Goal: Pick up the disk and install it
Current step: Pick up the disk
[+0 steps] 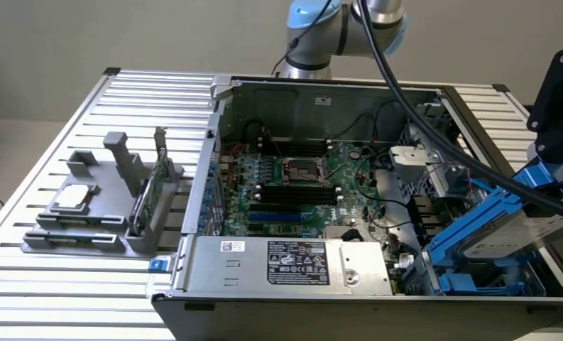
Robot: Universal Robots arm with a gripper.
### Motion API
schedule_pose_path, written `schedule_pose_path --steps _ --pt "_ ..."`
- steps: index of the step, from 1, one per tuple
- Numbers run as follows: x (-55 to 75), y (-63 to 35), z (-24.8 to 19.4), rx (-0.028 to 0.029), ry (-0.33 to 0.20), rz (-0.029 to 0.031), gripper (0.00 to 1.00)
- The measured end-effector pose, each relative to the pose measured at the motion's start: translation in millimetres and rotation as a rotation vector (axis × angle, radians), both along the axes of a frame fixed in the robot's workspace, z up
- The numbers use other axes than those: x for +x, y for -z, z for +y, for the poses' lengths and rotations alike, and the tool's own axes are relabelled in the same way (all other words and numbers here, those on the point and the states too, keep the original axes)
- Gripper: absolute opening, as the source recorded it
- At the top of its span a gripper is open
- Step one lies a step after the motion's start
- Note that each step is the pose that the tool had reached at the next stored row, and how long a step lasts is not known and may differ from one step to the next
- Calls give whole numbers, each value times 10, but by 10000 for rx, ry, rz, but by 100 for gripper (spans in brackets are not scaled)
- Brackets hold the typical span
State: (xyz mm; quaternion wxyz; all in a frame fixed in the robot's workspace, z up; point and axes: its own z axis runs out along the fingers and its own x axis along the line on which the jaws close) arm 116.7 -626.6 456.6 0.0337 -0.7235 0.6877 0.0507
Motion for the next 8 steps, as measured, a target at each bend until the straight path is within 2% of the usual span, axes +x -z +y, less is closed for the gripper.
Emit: schedule_pose_path --steps 8 --pt "16 2 -10 -1 -5 0 33"
